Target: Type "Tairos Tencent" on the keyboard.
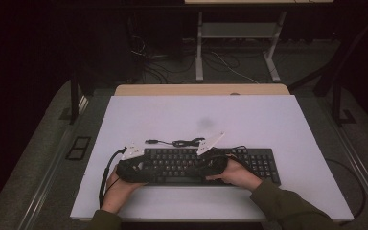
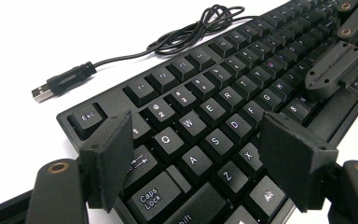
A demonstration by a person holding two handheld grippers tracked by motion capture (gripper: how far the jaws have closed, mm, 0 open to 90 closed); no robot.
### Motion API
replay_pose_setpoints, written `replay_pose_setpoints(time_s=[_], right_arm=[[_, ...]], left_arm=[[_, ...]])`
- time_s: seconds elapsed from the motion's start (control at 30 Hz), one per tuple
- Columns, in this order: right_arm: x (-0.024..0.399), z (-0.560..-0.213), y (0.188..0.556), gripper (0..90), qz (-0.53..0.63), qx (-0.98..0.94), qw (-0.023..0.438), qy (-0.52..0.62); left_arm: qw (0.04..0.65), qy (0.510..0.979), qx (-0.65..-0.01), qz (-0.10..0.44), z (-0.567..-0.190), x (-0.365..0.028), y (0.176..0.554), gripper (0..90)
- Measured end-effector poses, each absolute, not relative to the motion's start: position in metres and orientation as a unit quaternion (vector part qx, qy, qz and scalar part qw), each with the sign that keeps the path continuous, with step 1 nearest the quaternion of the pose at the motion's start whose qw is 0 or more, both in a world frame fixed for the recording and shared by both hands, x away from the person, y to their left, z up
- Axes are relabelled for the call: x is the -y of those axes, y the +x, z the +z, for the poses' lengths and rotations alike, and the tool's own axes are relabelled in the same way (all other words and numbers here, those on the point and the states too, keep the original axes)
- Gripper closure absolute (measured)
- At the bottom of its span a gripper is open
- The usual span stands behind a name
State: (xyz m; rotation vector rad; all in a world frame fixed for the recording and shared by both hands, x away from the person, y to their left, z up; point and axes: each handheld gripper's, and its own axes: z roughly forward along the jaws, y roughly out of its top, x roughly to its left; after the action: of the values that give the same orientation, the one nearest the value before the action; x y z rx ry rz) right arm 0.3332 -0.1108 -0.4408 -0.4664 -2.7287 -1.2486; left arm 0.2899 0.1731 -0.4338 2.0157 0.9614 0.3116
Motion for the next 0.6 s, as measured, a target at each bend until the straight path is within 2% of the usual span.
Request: replay_pose_setpoints(time_s=[0.6], right_arm=[[0.1158,-0.4353,0.3333,88.3,-0.427,0.887,0.052,-0.171]], left_arm=[[0.428,0.811,-0.380,0.124,-0.4333,-0.1717,0.2910,26.2]])
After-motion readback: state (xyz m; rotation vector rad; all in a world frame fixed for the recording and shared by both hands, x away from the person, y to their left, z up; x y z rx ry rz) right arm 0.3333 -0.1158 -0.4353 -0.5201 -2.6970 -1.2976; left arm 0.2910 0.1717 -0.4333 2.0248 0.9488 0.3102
